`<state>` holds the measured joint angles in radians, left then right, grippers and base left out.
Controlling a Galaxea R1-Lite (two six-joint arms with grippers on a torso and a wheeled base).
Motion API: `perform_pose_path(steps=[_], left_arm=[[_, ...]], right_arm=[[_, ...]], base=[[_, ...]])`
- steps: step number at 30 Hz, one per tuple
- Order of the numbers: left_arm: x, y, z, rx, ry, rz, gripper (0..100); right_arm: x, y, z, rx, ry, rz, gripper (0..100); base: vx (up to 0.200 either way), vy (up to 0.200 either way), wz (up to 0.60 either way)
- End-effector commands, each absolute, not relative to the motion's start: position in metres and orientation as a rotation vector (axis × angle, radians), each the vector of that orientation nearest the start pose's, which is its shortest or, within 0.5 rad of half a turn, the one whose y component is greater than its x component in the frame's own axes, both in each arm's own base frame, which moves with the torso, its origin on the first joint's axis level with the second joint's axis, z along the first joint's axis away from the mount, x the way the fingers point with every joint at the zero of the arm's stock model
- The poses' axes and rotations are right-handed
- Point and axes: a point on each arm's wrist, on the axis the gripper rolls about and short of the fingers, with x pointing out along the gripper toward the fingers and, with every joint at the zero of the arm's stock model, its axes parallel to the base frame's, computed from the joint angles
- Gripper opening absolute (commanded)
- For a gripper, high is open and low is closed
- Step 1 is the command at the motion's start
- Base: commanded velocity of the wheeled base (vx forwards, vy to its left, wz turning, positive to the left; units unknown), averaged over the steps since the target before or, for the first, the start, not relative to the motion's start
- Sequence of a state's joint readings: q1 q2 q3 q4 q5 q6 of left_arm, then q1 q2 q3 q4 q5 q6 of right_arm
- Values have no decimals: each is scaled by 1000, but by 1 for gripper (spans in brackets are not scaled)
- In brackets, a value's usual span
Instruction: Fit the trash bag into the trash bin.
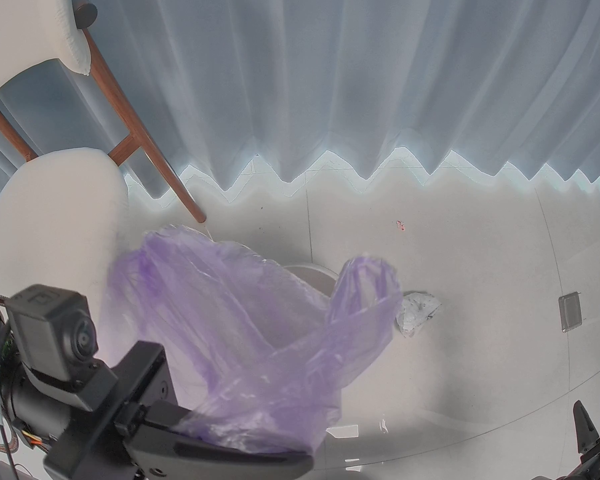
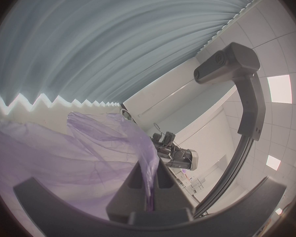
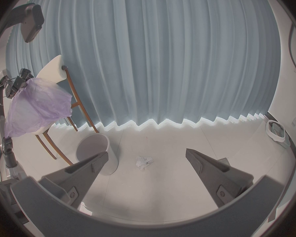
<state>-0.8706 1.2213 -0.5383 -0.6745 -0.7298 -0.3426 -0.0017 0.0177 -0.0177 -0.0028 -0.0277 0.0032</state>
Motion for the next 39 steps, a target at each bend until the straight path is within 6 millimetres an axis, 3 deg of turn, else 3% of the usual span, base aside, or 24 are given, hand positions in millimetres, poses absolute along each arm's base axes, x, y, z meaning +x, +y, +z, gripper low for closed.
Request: perform_pose_path(steps=[1,7,14,20,24,39], left_arm=[[107,-163,218,-284,270,-1640,0],[125,-172,207,-290,168,-1611,0],[150,-159,202,-290,118,-1498,0],[172,-130,200,-260,104,-1442,0],[177,-119,197,-256,115,-1434,0],[184,-112,201,-254,90,-1389,0]], right_arm=[[-23,-1,76,3,-3,-29,100],[-23,-1,76,3,-3,-31,100],[-23,-1,76,3,-3,-29,100],[-23,-1,76,3,-3,-31,100],[-23,-1,76,3,-3,-29,100],[-23,-1,76,3,-3,-31,100]], base=[[0,0,0],[0,0,0],[0,0,0],[0,0,0],[0,0,0],[0,0,0]])
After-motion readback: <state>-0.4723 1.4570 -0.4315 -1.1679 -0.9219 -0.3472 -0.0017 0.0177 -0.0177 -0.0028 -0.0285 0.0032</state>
